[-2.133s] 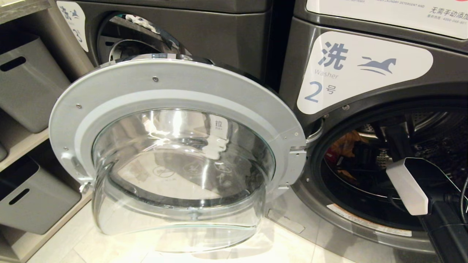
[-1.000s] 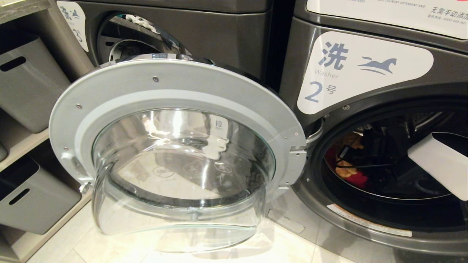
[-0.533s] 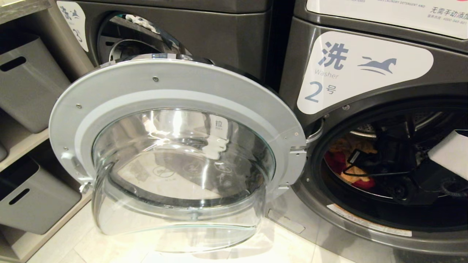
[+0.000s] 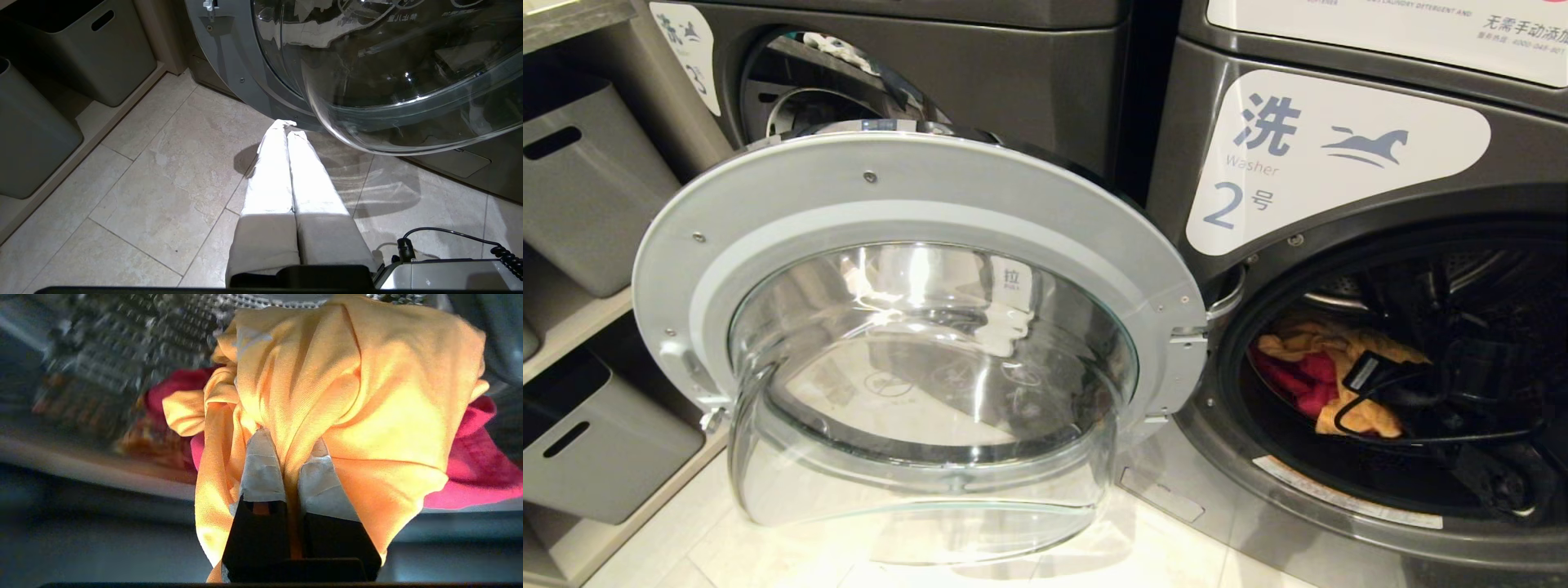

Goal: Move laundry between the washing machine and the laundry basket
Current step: Pick a cloth and place it into the basket

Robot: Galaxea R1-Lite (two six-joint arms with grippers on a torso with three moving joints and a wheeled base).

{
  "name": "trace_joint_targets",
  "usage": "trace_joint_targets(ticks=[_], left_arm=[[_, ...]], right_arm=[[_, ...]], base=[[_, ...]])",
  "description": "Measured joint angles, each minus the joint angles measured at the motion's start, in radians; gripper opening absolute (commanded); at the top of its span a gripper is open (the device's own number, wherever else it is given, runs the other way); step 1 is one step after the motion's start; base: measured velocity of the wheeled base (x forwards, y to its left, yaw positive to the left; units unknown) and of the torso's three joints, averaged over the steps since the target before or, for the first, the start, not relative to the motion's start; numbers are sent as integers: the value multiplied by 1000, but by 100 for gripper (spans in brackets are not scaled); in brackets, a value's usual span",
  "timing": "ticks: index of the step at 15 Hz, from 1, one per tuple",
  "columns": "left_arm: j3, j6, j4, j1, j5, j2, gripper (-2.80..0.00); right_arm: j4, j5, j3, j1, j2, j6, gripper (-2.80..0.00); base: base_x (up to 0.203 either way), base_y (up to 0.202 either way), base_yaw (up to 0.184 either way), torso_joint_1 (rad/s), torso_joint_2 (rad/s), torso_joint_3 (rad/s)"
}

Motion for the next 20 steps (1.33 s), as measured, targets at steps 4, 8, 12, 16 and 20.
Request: trace_joint_targets(ticks=[4,8,12,16,20], left_arm=[[0,0,0,0,0,0,-280],[0,0,0,0,0,0,-280],[0,0,0,0,0,0,-280],[0,0,0,0,0,0,-280],[0,0,0,0,0,0,-280]], right_arm=[[-34,2,204,12,-205,-58,-280],[-34,43,351,32,-446,-179,-280],[-25,64,504,75,-661,-285,-280],[109,76,545,84,-864,-363,-280],[162,105,548,82,-1049,-503,-280]], base=[[0,0,0,0,0,0],[0,0,0,0,0,0],[0,0,0,0,0,0],[0,0,0,0,0,0],[0,0,0,0,0,0]])
